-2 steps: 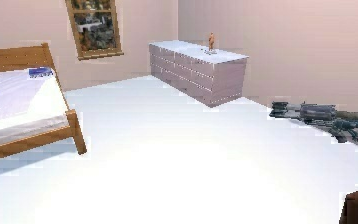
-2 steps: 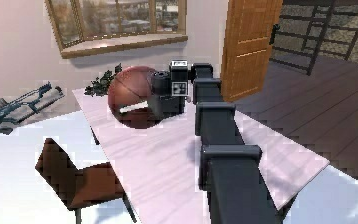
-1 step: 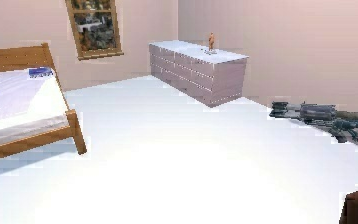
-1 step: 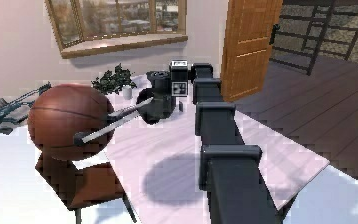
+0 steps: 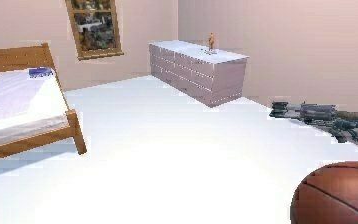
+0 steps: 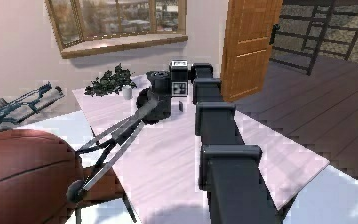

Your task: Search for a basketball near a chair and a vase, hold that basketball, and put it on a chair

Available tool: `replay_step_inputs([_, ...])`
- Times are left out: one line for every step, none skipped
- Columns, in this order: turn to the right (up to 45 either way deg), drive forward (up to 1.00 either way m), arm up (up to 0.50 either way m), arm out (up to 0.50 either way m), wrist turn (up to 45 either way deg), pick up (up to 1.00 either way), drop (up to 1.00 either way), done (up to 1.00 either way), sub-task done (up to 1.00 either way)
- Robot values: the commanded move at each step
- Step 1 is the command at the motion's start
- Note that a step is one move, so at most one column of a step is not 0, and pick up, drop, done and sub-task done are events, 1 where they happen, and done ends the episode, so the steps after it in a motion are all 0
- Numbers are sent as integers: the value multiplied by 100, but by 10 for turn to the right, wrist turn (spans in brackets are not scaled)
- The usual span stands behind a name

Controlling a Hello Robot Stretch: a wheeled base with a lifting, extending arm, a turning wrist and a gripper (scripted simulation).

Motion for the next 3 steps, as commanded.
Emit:
replay_step_inputs([0,0,0,0,-90,0,0,0,0])
replay_step_inputs([0,0,0,-28,0,0,0,0,0])
replay_step_inputs([-450,0,0,0,0,0,0,0,0])
